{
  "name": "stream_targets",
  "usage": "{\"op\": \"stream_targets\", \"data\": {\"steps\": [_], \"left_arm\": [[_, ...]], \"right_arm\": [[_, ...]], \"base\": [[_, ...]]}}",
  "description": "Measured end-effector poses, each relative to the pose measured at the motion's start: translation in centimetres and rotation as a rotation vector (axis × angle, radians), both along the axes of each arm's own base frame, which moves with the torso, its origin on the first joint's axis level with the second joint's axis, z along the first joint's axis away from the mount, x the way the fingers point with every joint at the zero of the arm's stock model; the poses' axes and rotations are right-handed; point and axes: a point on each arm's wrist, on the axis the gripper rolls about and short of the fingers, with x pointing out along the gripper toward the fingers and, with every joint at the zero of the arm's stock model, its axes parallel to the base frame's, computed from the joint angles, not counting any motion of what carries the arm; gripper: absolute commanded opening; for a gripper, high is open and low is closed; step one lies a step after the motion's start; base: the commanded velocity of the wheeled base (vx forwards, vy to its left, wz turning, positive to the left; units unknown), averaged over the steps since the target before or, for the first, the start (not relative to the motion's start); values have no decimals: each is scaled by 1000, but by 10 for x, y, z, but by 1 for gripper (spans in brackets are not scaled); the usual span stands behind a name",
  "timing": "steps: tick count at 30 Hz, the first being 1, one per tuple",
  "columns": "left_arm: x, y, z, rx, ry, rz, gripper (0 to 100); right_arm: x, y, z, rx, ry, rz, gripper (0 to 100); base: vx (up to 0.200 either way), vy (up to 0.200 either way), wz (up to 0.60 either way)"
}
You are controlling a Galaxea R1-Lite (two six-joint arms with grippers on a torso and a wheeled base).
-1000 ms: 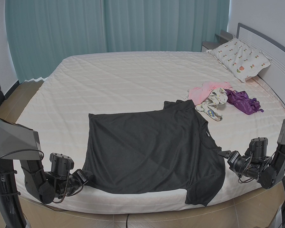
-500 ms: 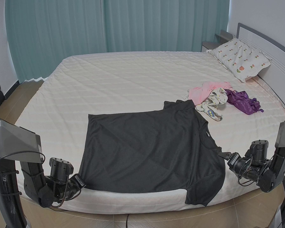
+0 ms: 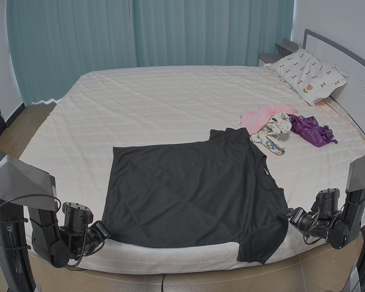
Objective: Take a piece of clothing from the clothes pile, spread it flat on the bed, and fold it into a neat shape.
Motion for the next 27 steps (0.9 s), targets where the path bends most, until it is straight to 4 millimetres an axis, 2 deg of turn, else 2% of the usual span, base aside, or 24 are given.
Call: {"op": "stream_targets", "data": {"steps": [6, 7, 17, 27], "left_arm": [[-2, 1, -4, 1, 7, 2, 0], [-2, 1, -4, 1, 8, 2, 0], [1, 8, -6, -7, 7, 23, 0], [2, 10, -6, -6, 3, 32, 0]], "right_arm": [[3, -2, -5, 45, 14, 40, 100], [5, -2, -6, 51, 10, 46, 0], [36, -5, -18, 61, -36, 43, 0], [78, -14, -9, -9, -188, 76, 0]], "base": [[0, 0, 0], [0, 0, 0], [0, 0, 0], [0, 0, 0]]}}
